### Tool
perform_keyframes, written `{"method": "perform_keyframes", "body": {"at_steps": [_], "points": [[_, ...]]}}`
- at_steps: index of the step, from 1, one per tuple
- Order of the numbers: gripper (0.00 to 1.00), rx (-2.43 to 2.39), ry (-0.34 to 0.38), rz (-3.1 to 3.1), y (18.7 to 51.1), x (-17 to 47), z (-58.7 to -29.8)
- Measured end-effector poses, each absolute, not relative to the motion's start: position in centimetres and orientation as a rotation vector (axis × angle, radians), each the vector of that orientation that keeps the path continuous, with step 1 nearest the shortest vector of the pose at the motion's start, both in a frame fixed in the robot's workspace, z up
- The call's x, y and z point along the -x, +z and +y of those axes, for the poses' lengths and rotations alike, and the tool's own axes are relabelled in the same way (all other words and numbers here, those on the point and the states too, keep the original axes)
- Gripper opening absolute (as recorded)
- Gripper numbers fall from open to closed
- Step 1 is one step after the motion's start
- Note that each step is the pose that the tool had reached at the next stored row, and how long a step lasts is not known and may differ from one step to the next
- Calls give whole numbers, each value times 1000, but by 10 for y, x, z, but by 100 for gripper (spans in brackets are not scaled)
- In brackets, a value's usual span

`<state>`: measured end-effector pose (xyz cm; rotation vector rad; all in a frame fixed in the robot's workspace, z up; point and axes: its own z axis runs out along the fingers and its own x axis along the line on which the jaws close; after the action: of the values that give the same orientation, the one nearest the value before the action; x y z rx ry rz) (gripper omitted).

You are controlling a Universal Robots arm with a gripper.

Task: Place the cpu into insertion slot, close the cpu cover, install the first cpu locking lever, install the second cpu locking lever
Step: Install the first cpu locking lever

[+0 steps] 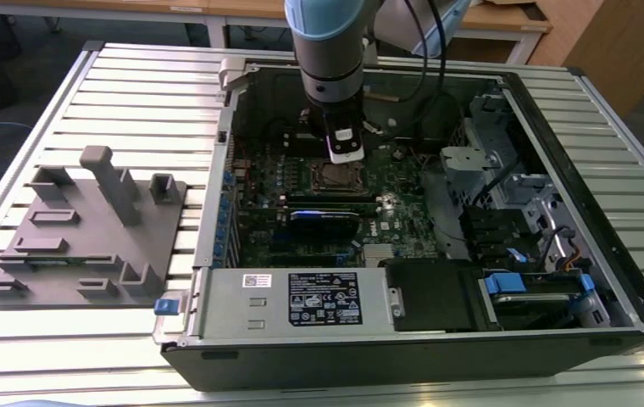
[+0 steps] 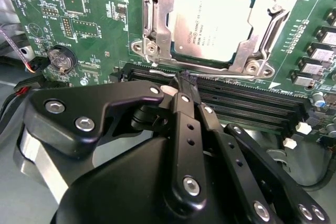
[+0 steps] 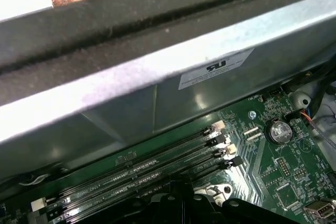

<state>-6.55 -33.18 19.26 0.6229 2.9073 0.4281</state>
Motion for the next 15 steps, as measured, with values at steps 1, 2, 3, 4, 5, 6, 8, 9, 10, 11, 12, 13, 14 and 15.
{"method": "perform_keyframes", "body": {"at_steps": [1, 2, 3, 4, 5, 6, 8, 9, 10, 11, 12, 13, 14, 15], "points": [[11, -622, 421, 2907, 193, 65, -332], [11, -621, 412, 2908, 193, 65, -331], [11, -620, 403, 2908, 193, 66, -331], [11, -620, 396, 2908, 193, 66, -331], [11, -619, 394, 2908, 193, 65, -331], [11, -619, 394, 2908, 193, 65, -331], [11, -619, 394, 2908, 193, 65, -331], [11, -619, 394, 2908, 193, 65, -331], [11, -620, 394, 2908, 193, 65, -330], [11, -620, 393, 2908, 193, 66, -330], [11, -620, 393, 2908, 193, 65, -330], [11, -619, 393, 2908, 194, 65, -329], [11, -619, 391, 2908, 194, 65, -329], [11, -619, 388, 2908, 194, 65, -328]]}}
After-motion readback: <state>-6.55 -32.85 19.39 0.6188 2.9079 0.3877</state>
